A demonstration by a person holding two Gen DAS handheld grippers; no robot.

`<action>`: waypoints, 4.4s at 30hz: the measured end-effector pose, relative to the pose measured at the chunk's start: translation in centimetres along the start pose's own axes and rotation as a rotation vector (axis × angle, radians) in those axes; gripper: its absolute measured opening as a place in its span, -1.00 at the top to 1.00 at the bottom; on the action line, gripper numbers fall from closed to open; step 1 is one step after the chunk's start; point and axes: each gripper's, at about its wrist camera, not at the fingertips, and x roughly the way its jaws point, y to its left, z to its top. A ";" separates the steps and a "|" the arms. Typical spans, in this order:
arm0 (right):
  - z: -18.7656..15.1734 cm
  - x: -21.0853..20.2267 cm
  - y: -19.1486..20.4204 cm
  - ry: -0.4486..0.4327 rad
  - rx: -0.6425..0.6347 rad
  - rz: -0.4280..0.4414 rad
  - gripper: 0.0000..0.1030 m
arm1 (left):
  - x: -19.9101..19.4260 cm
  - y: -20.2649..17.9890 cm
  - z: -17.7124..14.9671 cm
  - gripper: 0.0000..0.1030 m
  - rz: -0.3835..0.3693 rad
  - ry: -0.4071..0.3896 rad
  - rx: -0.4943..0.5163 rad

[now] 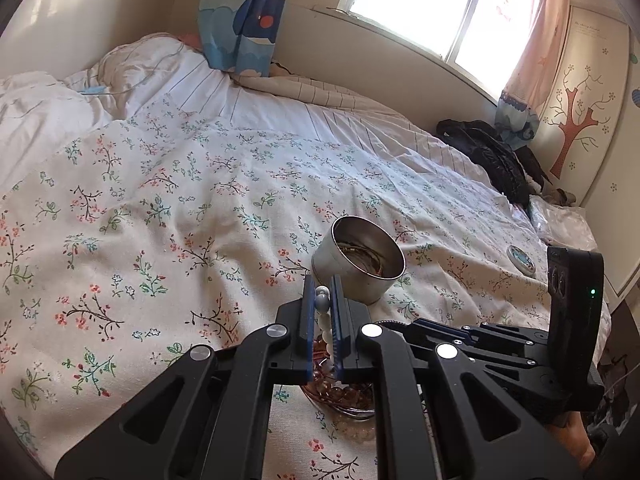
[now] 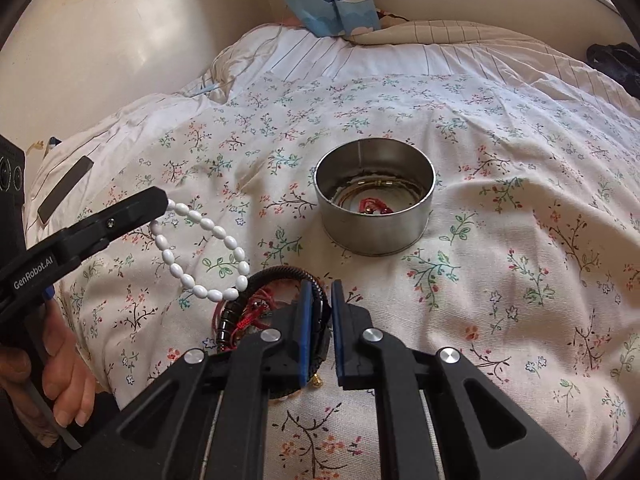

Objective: Organize jewelry

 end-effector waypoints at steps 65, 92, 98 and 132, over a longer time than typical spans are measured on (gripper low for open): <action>6.0 -1.2 -6.1 -0.211 0.191 -0.028 0.79 | 7.2 -5.9 6.3 0.86 -0.145 -0.015 0.044; 8.4 5.5 -6.2 -0.094 0.140 -0.058 0.77 | 11.5 -6.0 6.6 0.85 -0.093 0.044 0.056; 8.5 4.3 -7.3 -0.123 0.180 -0.064 0.77 | 11.1 -5.8 6.7 0.85 -0.092 0.034 0.042; -0.3 0.5 -2.9 0.056 0.137 0.069 0.28 | 7.7 -2.5 -2.9 -0.02 0.050 0.395 0.278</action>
